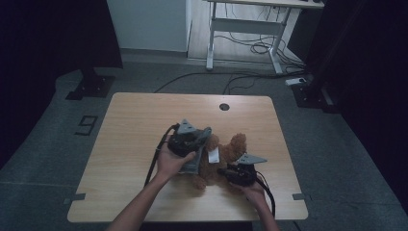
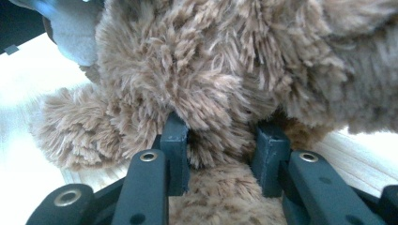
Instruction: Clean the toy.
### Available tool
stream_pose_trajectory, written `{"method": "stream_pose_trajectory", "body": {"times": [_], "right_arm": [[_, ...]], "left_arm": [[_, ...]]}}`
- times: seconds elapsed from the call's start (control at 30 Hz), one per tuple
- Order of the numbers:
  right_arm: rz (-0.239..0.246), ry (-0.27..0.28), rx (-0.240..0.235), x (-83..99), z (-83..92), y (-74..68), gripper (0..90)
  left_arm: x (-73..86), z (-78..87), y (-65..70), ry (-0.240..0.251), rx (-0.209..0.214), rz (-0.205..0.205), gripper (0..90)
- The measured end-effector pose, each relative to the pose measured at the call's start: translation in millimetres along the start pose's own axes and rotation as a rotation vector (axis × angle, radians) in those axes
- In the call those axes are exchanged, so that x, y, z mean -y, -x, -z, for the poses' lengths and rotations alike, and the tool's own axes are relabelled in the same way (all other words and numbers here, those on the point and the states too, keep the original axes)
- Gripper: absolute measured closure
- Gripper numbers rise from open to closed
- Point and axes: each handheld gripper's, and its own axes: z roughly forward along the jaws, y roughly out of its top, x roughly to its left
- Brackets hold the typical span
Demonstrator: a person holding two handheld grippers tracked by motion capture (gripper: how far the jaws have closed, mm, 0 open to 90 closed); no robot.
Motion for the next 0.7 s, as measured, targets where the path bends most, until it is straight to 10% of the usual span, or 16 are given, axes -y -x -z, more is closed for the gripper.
{"method": "stream_pose_trajectory", "body": {"times": [0.23,0.7], "right_arm": [[-0.001,0.001,-0.001,0.1,-0.1,1.7,63.8],[0.012,-0.007,0.038,0.0,-3.6,-2.8,65.9]], "left_arm": [[15.0,-15.0,-6.5,-0.034,-0.025,0.025,78.3],[68.6,55.0,-65.2,0.029,-0.084,0.152,78.2]]}}
